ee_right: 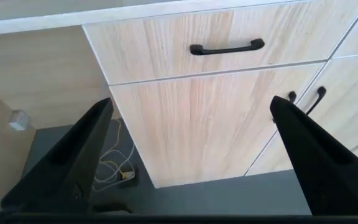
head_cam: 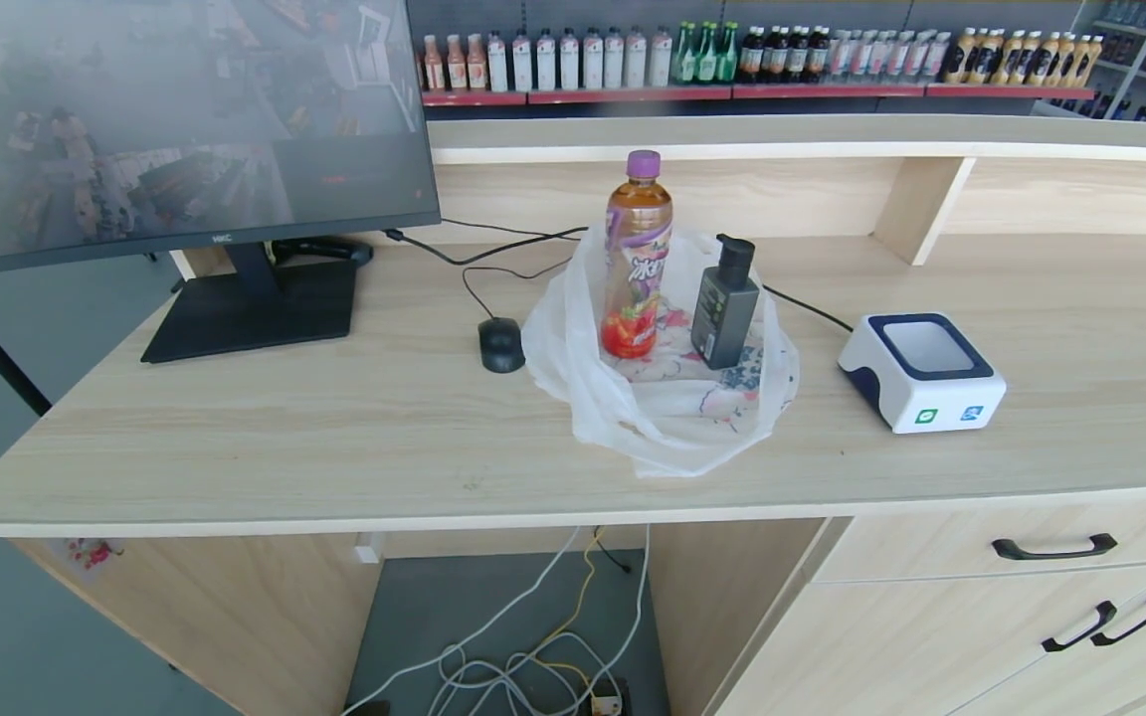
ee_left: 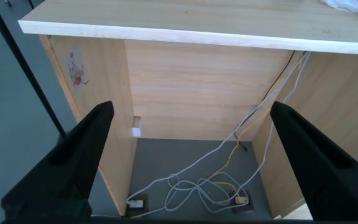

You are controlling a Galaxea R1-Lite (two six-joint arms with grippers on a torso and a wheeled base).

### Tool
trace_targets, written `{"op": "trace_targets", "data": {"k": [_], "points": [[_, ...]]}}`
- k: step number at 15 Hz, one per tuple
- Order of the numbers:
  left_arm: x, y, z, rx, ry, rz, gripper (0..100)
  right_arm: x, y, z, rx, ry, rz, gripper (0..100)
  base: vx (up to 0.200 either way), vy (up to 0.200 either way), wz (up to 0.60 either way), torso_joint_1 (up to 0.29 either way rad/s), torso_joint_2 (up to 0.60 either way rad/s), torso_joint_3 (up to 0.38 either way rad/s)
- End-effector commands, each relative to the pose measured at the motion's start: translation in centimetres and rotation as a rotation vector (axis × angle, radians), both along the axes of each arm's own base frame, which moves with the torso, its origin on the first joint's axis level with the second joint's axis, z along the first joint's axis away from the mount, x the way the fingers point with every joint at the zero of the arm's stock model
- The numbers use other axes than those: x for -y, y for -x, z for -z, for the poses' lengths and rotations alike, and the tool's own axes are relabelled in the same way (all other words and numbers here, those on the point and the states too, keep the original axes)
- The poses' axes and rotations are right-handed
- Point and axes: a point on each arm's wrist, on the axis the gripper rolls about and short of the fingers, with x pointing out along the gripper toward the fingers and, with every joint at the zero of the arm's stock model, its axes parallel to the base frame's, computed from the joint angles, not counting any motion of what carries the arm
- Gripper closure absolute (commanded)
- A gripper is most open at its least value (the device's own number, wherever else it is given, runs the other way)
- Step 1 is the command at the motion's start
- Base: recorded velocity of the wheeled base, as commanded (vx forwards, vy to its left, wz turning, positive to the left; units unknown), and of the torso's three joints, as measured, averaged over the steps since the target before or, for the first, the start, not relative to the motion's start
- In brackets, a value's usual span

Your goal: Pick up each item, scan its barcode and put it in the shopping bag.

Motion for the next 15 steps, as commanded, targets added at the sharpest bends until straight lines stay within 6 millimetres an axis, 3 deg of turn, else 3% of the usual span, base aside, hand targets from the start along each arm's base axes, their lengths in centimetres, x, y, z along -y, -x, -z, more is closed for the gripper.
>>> {"op": "trace_targets", "data": {"k": [1,7,11,15], "points": [[0.0,0.0,0.0,0.001,-0.001,0.0,0,0.02,-0.11,0.41,-0.011,-0.004,0.018,0,0.0,0.0,0.0,0.0,0.0,0.0],[0.0,0.0,0.0,0.001,-0.001,0.0,0,-0.49,-0.15,0.92,-0.061,0.098,-0.288,0,0.0,0.0,0.0,0.0,0.0,0.0],[0.0,0.0,0.0,0.001,-0.001,-0.002,0,-0.5,-0.13,0.94,-0.061,0.085,-0.275,0,0.0,0.0,0.0,0.0,0.0,0.0],[0.0,0.0,0.0,0.001,-0.001,0.0,0,-0.74,-0.09,0.91,-0.057,0.06,-0.12,0,0.0,0.0,0.0,0.0,0.0,0.0]]}}
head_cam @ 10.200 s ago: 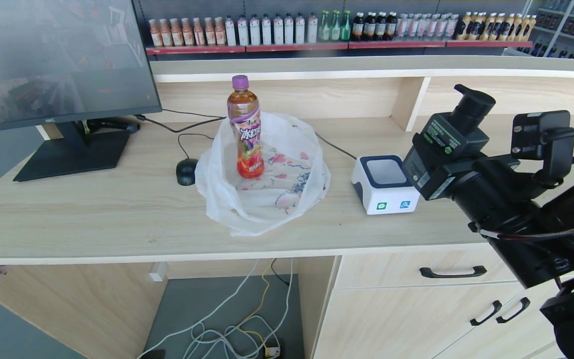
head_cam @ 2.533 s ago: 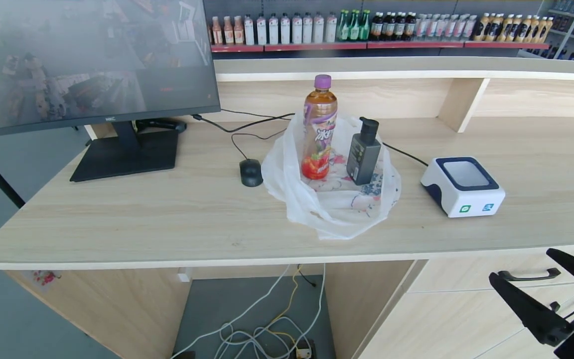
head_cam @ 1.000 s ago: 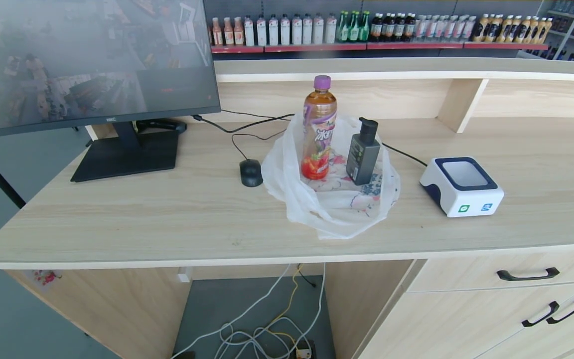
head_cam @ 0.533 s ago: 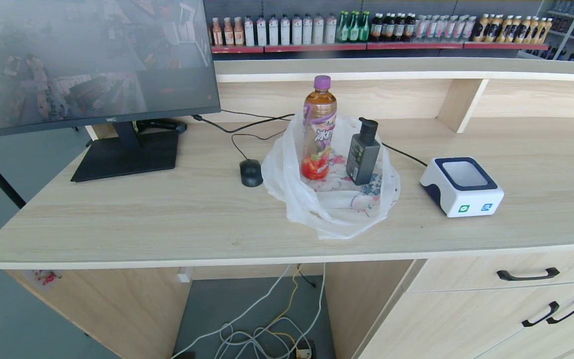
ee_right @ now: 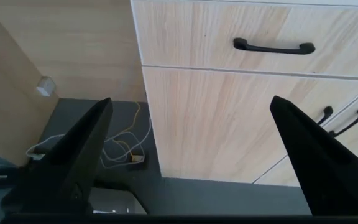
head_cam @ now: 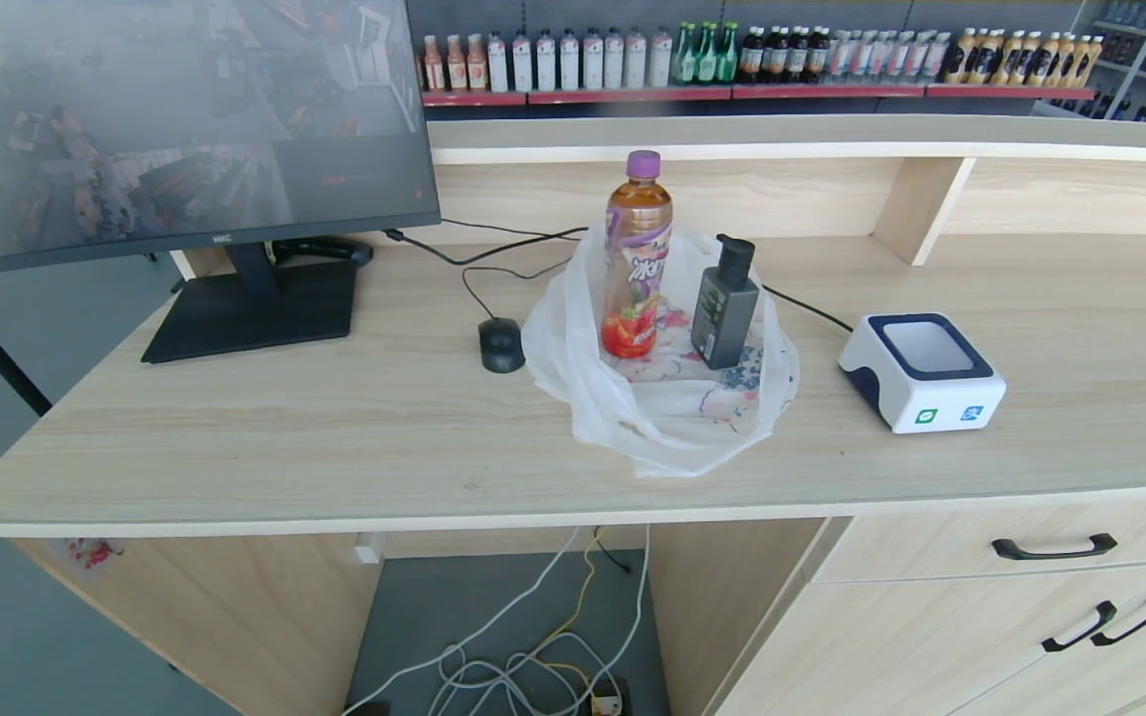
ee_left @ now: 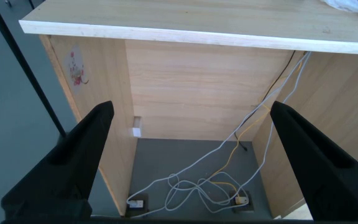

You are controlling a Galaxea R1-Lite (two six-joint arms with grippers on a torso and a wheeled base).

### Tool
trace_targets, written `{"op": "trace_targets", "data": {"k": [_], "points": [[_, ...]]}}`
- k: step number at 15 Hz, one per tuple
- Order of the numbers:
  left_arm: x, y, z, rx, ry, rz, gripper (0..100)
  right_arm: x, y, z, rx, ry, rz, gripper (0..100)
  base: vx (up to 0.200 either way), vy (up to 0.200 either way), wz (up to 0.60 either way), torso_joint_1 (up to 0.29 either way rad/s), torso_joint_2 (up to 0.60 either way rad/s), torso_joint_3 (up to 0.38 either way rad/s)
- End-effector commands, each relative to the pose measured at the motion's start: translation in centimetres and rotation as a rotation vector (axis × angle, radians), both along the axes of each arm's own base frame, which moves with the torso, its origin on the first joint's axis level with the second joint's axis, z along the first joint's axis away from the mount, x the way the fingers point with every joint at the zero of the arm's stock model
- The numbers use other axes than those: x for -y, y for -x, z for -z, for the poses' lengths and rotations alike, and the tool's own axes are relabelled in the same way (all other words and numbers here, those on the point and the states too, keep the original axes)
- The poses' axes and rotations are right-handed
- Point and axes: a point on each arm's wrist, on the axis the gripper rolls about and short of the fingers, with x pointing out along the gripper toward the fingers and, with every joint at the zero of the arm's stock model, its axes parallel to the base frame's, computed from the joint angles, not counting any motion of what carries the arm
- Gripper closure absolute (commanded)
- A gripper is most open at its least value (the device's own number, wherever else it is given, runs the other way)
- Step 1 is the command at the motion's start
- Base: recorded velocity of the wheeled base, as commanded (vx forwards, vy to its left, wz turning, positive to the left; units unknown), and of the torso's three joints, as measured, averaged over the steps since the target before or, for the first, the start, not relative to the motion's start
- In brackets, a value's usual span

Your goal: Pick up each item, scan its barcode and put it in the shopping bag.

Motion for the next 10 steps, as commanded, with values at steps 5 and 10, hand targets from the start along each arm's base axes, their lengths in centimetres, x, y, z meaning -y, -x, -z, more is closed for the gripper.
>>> {"op": "trace_targets", "data": {"k": [5,10], "points": [[0.0,0.0,0.0,0.001,0.0,-0.001,0,-0.03,0.71,0.17,0.094,-0.012,0.013,0,0.0,0.0,0.0,0.0,0.0,0.0],[0.0,0.0,0.0,0.001,-0.001,-0.001,0,-0.03,0.71,0.17,0.094,-0.012,0.013,0,0.0,0.0,0.0,0.0,0.0,0.0]]}}
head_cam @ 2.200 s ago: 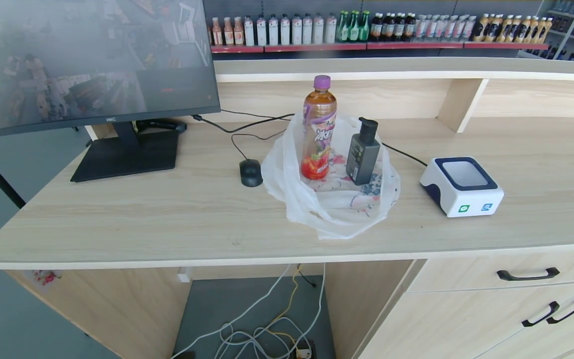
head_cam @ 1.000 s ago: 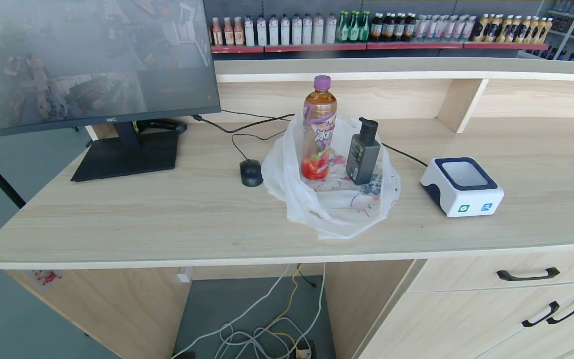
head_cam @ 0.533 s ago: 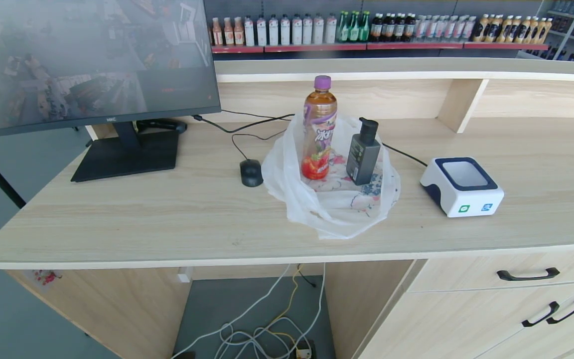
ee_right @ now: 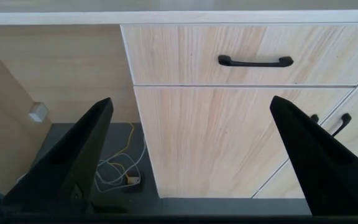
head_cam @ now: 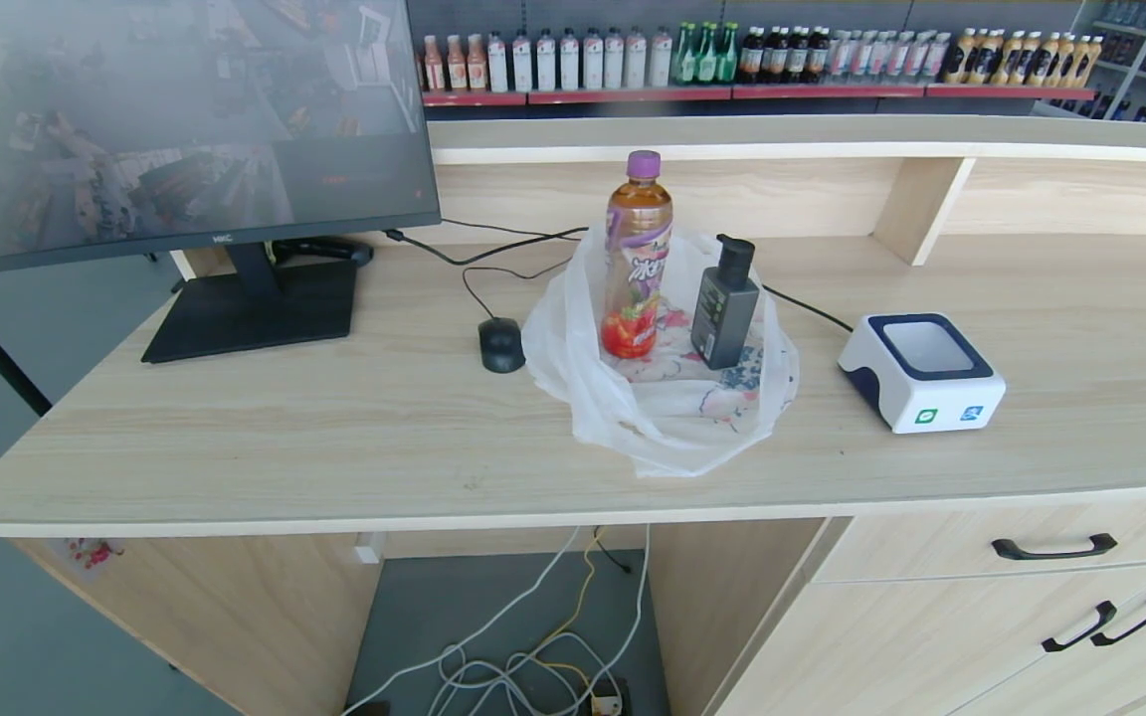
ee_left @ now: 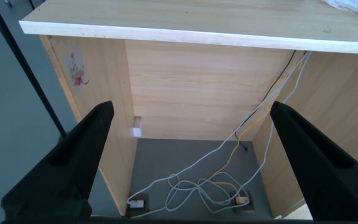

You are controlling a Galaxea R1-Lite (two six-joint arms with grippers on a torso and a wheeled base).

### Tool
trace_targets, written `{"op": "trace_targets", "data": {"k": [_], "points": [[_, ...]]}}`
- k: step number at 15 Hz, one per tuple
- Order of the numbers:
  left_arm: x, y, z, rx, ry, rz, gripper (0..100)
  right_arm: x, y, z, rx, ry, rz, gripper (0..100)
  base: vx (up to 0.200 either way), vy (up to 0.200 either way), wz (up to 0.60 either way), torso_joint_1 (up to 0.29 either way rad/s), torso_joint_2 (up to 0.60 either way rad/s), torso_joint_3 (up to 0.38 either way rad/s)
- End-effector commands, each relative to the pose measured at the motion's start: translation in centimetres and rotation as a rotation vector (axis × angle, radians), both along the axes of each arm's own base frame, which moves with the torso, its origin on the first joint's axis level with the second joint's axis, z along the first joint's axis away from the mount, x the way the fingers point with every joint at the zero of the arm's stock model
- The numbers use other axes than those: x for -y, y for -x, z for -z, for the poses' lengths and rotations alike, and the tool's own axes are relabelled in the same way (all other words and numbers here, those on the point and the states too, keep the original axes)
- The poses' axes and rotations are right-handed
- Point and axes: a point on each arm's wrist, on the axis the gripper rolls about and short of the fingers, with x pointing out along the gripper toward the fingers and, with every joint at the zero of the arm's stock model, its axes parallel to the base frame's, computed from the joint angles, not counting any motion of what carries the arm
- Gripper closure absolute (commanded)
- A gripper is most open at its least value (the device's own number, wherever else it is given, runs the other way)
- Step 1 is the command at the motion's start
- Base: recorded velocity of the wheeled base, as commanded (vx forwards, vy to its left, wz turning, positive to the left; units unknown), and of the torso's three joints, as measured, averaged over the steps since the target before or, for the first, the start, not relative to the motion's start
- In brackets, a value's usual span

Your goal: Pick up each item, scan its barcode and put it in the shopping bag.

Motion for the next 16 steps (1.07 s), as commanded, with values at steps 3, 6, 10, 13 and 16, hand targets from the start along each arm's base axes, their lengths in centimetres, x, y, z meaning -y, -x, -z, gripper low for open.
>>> {"op": "trace_targets", "data": {"k": [3,6,10,13,16], "points": [[0.0,0.0,0.0,0.001,-0.001,-0.001,0,0.0,0.0,0.0,0.0,0.001,0.0,0,0.0,-0.067,0.0,0.001,0.0,-0.001],[0.0,0.0,0.0,0.001,-0.001,-0.001,0,0.0,0.0,0.0,0.0,0.001,0.0,0,0.0,-0.2,0.0,0.002,0.0,0.002],[-0.01,-0.01,-0.18,0.016,0.01,-0.004,0,0.0,0.0,0.0,0.0,-0.002,0.0,0,0.0,-0.2,0.0,0.01,0.01,0.001],[0.0,0.0,-0.05,0.005,0.008,-0.002,0,0.0,0.0,-0.02,0.002,-0.001,0.0,0,0.0,-0.2,0.0,-0.001,0.01,0.002],[0.0,0.0,-0.03,0.004,0.013,-0.002,0,0.0,0.0,0.0,0.0,-0.001,0.0,0,0.0,-0.2,0.0,0.001,0.0,0.001]]}}
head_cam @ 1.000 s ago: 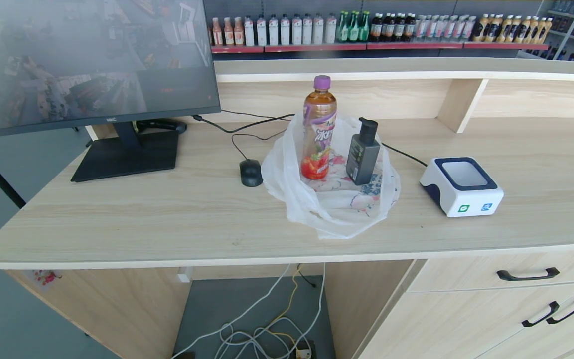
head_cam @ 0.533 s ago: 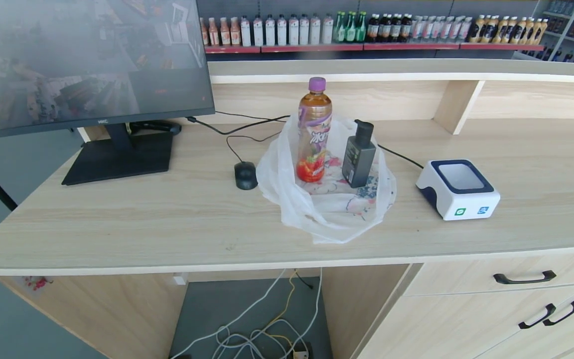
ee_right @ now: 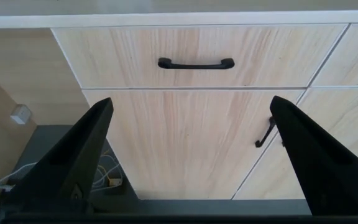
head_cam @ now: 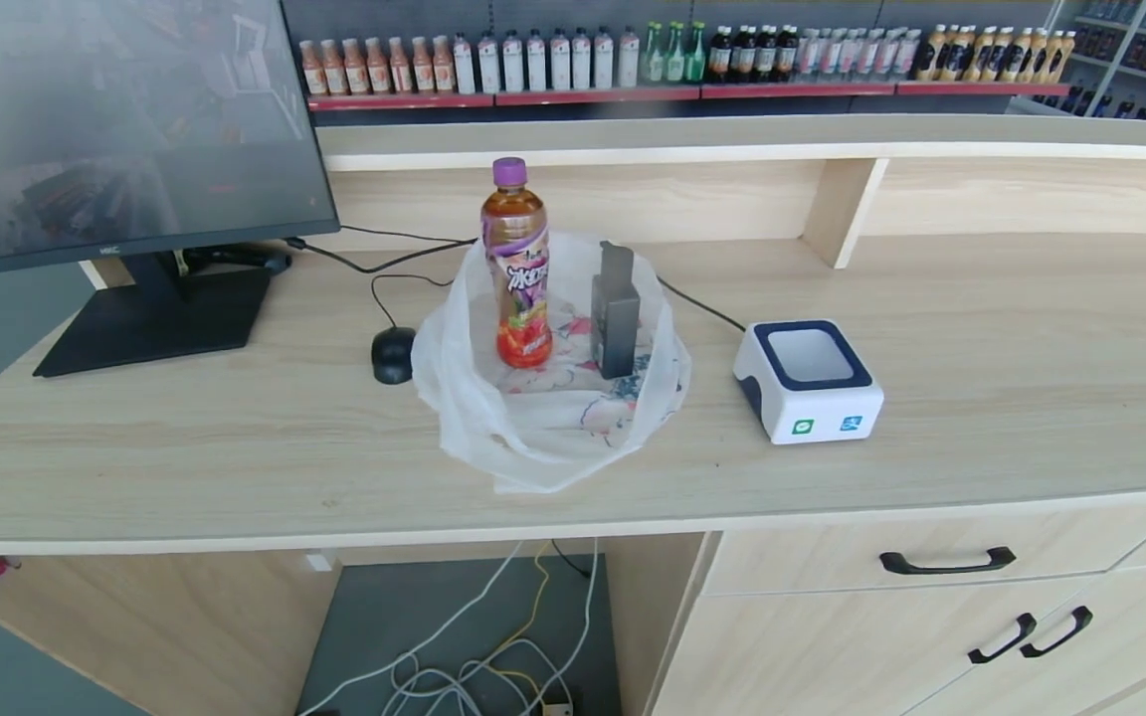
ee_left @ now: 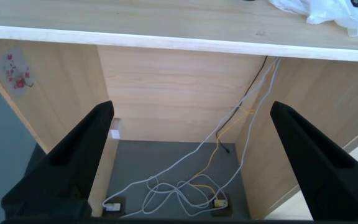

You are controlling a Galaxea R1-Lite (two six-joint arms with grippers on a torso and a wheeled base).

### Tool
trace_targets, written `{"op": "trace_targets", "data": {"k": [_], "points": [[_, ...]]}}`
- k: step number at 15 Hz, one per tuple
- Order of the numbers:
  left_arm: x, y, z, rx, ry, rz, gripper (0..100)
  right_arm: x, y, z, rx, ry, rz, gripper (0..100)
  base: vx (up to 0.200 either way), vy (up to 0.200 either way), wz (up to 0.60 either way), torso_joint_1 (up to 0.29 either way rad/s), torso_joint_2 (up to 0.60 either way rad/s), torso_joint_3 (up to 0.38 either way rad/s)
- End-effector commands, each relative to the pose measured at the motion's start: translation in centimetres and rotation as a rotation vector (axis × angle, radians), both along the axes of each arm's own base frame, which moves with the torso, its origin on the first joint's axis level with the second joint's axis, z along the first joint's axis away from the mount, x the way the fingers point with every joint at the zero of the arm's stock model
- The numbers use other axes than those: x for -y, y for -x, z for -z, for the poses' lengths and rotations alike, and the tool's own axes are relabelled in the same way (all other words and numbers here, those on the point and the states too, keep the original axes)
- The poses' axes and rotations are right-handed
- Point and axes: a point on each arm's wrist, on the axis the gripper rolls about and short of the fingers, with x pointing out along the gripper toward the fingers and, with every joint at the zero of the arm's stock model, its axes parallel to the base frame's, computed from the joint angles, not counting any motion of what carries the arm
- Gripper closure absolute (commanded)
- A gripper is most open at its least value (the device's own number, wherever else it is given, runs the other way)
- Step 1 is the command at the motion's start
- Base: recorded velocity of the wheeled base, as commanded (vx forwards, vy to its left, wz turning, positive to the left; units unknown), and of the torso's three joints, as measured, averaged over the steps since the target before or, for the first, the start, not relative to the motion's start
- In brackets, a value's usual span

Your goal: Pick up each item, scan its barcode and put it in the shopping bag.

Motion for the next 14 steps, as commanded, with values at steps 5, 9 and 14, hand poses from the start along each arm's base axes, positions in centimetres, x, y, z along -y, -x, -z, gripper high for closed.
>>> {"op": "trace_targets", "data": {"k": [5,9,14], "points": [[0.0,0.0,-0.01,0.002,0.001,-0.001,0,0.0,0.0,0.0,0.0,-0.001,0.0,0,0.0,-0.2,0.0,0.001,0.0,0.002],[0.0,0.0,-0.01,0.002,0.001,-0.001,0,0.0,0.0,0.0,0.0,0.002,0.0,0,0.0,-0.2,0.0,0.002,0.0,0.0],[0.0,0.0,0.0,0.0,-0.003,-0.001,0,0.0,0.0,0.0,0.0,0.002,0.0,0,0.0,-0.12,0.0,0.002,0.0,0.001]]}}
